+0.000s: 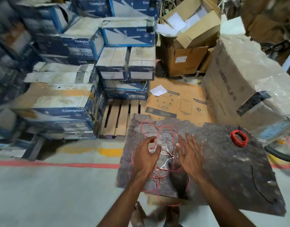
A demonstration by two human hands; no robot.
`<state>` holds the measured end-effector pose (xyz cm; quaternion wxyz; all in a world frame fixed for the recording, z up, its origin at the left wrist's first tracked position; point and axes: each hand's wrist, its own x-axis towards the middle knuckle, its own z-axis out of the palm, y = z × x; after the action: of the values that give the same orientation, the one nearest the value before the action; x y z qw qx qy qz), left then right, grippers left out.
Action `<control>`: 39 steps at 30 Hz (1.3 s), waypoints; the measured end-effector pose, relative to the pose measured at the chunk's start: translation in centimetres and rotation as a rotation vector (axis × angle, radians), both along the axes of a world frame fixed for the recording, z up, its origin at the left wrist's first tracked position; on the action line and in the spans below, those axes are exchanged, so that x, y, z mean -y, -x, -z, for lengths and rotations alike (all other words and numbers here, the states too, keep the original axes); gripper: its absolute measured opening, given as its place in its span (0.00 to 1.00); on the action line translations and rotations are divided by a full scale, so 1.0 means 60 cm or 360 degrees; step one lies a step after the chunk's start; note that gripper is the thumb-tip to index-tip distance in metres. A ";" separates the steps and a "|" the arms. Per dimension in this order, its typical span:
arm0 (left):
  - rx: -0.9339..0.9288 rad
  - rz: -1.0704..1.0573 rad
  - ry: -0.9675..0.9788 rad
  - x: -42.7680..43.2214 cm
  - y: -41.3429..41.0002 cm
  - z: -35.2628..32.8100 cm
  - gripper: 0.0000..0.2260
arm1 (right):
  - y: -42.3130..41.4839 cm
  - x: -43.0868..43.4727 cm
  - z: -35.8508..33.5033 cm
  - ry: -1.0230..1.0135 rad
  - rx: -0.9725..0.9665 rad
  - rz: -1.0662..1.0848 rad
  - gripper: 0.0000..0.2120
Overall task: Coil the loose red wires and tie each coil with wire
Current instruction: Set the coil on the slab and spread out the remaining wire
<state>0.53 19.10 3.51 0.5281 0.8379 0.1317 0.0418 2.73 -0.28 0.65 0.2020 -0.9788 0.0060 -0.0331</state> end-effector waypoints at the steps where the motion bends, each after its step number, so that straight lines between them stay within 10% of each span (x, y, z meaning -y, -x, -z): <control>1: 0.0032 0.0042 -0.0092 -0.020 0.002 -0.001 0.17 | 0.004 -0.009 0.002 0.0064 -0.0043 -0.0026 0.28; 13: 0.0163 0.0711 -0.1466 -0.142 0.049 0.064 0.39 | 0.044 -0.074 0.037 0.0474 -0.0405 -0.0213 0.35; 20: 0.0029 0.0807 -0.1505 -0.150 0.053 0.097 0.43 | 0.066 -0.102 0.049 0.0421 -0.0470 -0.0223 0.40; 31: -0.0156 0.0874 -0.1475 -0.159 0.033 0.117 0.39 | 0.051 -0.101 0.067 0.0558 -0.0362 0.0169 0.07; 39: -0.0135 0.0831 -0.1311 -0.163 0.031 0.118 0.29 | 0.045 -0.085 0.084 0.0656 -0.0463 0.0262 0.10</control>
<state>-1.34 28.87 -3.58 0.1397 0.9831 -0.0891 -0.0776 0.02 4.84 -4.41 -0.0080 -0.9900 0.1079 0.0910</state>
